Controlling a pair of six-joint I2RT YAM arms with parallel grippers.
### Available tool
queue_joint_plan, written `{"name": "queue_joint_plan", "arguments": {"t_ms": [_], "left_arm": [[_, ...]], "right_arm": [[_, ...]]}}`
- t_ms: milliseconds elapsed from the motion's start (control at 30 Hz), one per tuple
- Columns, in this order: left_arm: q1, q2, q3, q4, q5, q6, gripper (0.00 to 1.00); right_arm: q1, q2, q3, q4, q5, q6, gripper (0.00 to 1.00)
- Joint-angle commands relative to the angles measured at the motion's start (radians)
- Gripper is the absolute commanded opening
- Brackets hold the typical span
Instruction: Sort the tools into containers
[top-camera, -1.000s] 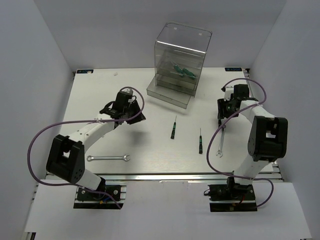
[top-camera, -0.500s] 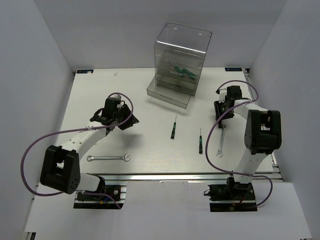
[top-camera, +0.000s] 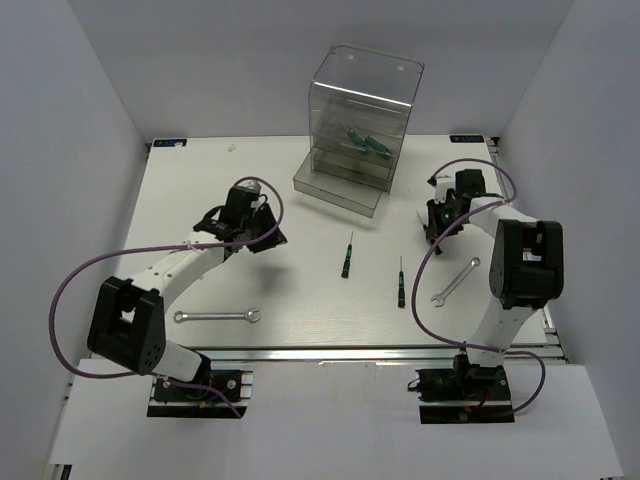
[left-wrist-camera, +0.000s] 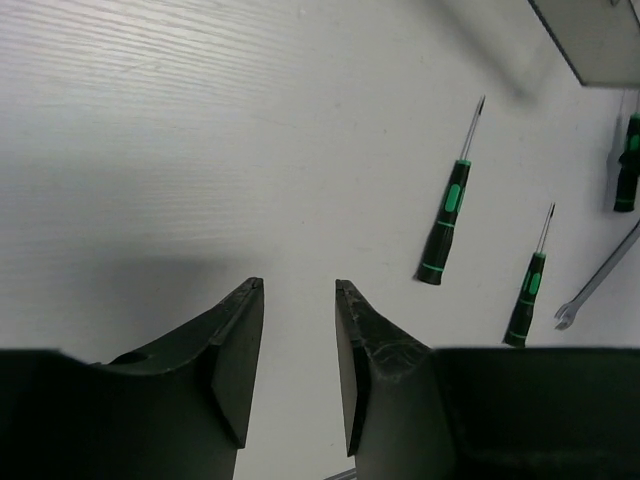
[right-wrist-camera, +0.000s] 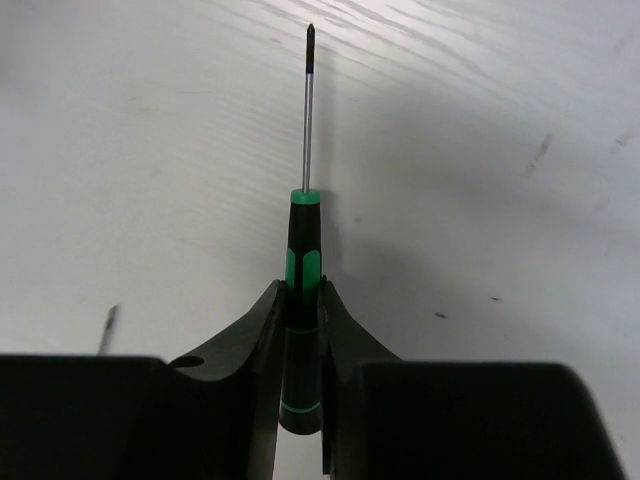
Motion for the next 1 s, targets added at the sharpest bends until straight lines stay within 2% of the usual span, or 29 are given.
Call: {"name": "queue_joint_plan", "arguments": {"t_ms": [0, 133, 167, 233, 300, 333, 367, 433, 500, 533, 567, 667, 700, 800, 967], "left_arm": [[-0.051, 0.041, 0.058, -0.018, -0.024, 0.061, 0.46], [-0.082, 0.048, 0.055, 0.011, -0.013, 0.081, 0.48], [-0.095, 0.046, 0.043, 0.032, -0.010, 0.084, 0.49], [-0.108, 0.041, 0.027, 0.073, 0.004, 0.091, 0.50], [-0.132, 0.045, 0.007, 0.098, 0.010, 0.097, 0.53], [-0.140, 0.054, 0.004, 0.115, 0.011, 0.101, 0.54], [-0.155, 0.061, 0.001, 0.121, 0.011, 0.105, 0.55], [-0.169, 0.078, 0.007, 0.130, 0.008, 0.113, 0.56], [-0.186, 0.101, 0.016, 0.133, 0.008, 0.119, 0.57], [-0.192, 0.107, 0.018, 0.138, 0.005, 0.122, 0.57], [-0.204, 0.114, 0.018, 0.141, -0.001, 0.125, 0.57], [-0.227, 0.124, 0.010, 0.161, -0.019, 0.125, 0.58], [-0.230, 0.129, 0.009, 0.167, -0.021, 0.125, 0.58], [-0.261, 0.167, 0.025, 0.195, -0.044, 0.137, 0.59], [-0.325, 0.293, 0.176, 0.149, -0.076, 0.170, 0.59]], "right_arm": [[0.002, -0.081, 0.112, -0.046, -0.210, -0.103, 0.00], [0.002, -0.125, 0.197, -0.175, -0.398, -0.265, 0.00], [0.018, -0.142, 0.195, -0.207, -0.469, -0.356, 0.00], [0.052, -0.227, 0.136, -0.186, -0.497, -0.426, 0.00], [0.135, -0.278, 0.094, -0.089, -0.450, -0.481, 0.00], [0.172, -0.294, 0.096, -0.061, -0.375, -0.488, 0.00], [0.246, -0.286, 0.118, -0.041, -0.333, -0.491, 0.00], [0.308, -0.199, 0.210, -0.039, -0.253, -0.457, 0.00], [0.379, -0.112, 0.405, -0.075, -0.183, -0.401, 0.00], [0.399, -0.013, 0.481, -0.091, -0.103, -0.388, 0.00], [0.431, 0.039, 0.630, -0.109, -0.066, -0.381, 0.00], [0.468, 0.229, 0.886, -0.188, 0.041, -0.379, 0.00], [0.471, 0.296, 0.927, -0.198, 0.055, -0.382, 0.00], [0.480, 0.382, 1.013, -0.229, 0.111, -0.405, 0.01], [0.479, 0.364, 0.903, -0.194, 0.127, -0.410, 0.18]]}}
